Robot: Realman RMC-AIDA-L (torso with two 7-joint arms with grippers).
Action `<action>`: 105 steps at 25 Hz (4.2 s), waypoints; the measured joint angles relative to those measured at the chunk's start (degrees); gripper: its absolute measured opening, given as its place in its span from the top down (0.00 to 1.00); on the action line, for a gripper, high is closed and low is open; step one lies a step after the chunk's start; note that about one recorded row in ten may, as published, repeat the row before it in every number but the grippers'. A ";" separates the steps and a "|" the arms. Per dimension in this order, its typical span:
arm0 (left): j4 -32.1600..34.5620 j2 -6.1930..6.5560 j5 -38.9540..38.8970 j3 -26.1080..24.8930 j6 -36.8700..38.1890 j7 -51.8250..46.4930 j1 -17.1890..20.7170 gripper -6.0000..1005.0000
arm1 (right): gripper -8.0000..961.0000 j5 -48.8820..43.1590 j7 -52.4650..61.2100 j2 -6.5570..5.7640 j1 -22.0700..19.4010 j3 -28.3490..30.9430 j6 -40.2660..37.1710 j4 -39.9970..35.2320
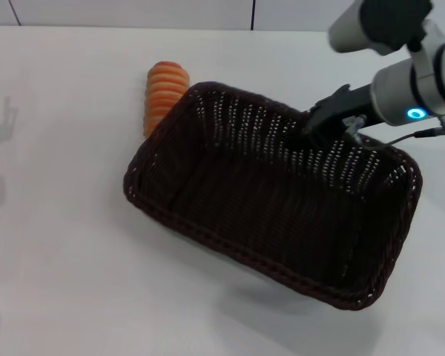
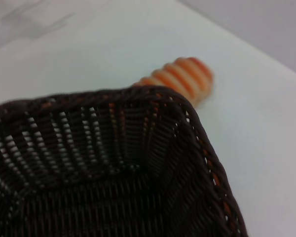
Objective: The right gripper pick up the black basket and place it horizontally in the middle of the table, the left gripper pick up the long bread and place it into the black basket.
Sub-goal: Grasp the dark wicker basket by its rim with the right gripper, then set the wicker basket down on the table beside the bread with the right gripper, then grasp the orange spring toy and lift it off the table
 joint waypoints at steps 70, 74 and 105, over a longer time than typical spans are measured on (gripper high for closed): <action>-2.86 0.29 0.48 1.66 0.44 -1.57 -0.84 0.15 | 0.15 6.68 -4.28 0.49 -35.58 -20.75 69.80 -21.08; -7.77 0.88 1.03 5.56 -1.36 -1.48 -0.88 0.15 | 0.14 9.43 5.76 0.33 -44.44 -24.24 89.06 -14.54; -51.08 0.17 10.89 -4.38 -102.65 12.20 -14.91 0.15 | 0.14 20.89 13.55 0.25 -55.45 -29.19 116.74 1.57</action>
